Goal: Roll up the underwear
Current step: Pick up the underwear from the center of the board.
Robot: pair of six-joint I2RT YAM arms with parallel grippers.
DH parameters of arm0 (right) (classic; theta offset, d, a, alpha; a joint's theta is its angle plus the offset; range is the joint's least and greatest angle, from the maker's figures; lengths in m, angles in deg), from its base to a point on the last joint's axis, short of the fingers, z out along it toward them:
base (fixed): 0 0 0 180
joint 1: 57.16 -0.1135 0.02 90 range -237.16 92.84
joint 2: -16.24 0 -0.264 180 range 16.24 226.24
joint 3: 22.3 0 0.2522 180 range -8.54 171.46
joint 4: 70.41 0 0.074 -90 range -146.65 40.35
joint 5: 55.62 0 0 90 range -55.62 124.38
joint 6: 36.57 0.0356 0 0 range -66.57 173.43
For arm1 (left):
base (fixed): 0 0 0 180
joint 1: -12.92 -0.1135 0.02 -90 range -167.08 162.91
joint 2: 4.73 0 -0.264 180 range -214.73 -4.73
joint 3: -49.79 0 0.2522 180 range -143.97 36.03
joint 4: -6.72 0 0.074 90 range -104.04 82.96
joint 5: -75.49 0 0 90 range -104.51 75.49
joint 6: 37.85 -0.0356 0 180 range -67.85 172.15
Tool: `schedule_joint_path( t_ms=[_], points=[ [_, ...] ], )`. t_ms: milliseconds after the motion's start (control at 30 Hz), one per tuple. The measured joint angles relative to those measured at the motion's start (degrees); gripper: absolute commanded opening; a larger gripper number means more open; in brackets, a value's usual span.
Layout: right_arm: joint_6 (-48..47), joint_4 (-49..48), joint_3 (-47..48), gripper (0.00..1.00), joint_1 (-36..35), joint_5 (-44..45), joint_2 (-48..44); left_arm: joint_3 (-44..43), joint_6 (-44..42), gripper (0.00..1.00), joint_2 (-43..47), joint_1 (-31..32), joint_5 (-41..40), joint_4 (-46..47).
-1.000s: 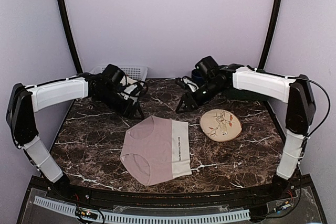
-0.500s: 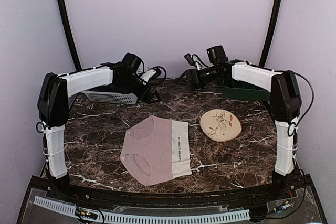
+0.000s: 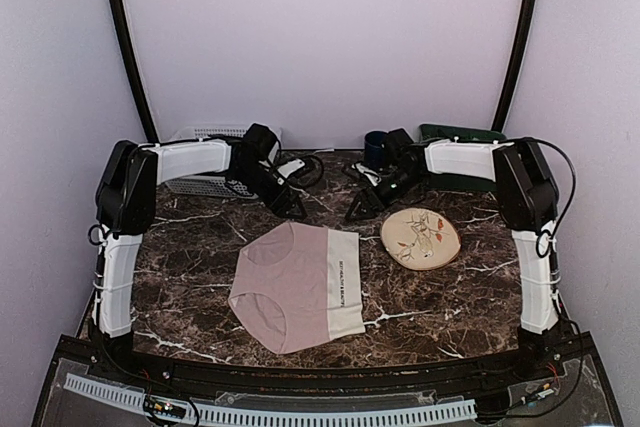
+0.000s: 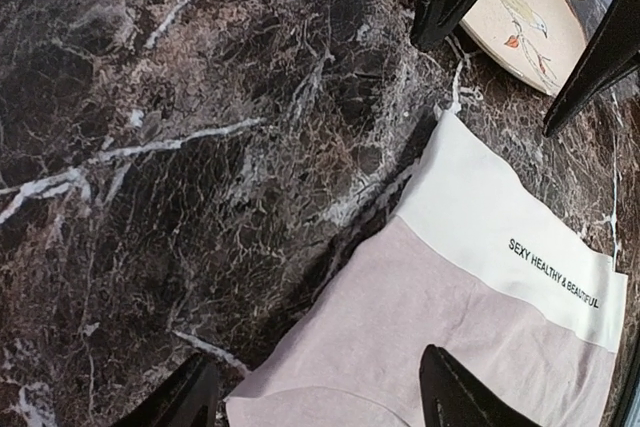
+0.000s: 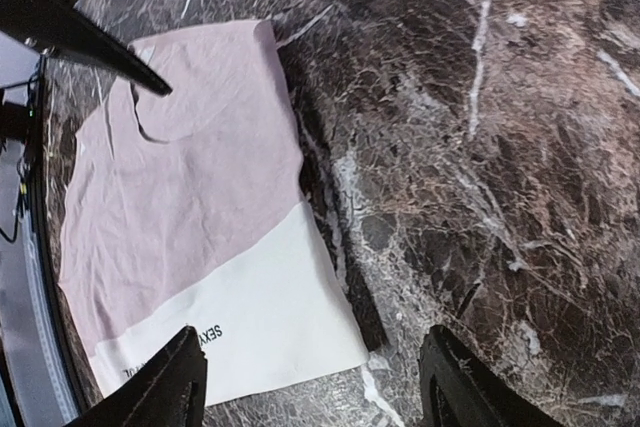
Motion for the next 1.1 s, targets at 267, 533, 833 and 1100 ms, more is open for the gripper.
schedule_joint_path(
  t_ms=[267, 533, 833, 1100],
  points=[
    [-4.0, 2.1, 0.0, 0.51, -3.1, 3.8, 4.2, 0.0, -0.5, 0.67, -2.8, 0.0, -0.7, -0.1],
    [-5.7, 2.1, 0.1, 0.33, -3.6, 6.0, 4.3, 0.0, -1.2, 0.62, -3.2, -0.1, -3.1, -0.1],
    [-5.9, 2.1, 0.1, 0.22, -4.0, 8.5, 4.3, 0.7, -3.0, 0.47, -4.4, -0.2, -6.4, -0.7],
    [-5.9, 2.0, 0.1, 0.00, -4.5, 10.6, 4.3, 0.7, -4.0, 0.22, -4.4, -0.2, -7.7, -0.8]
  ],
)
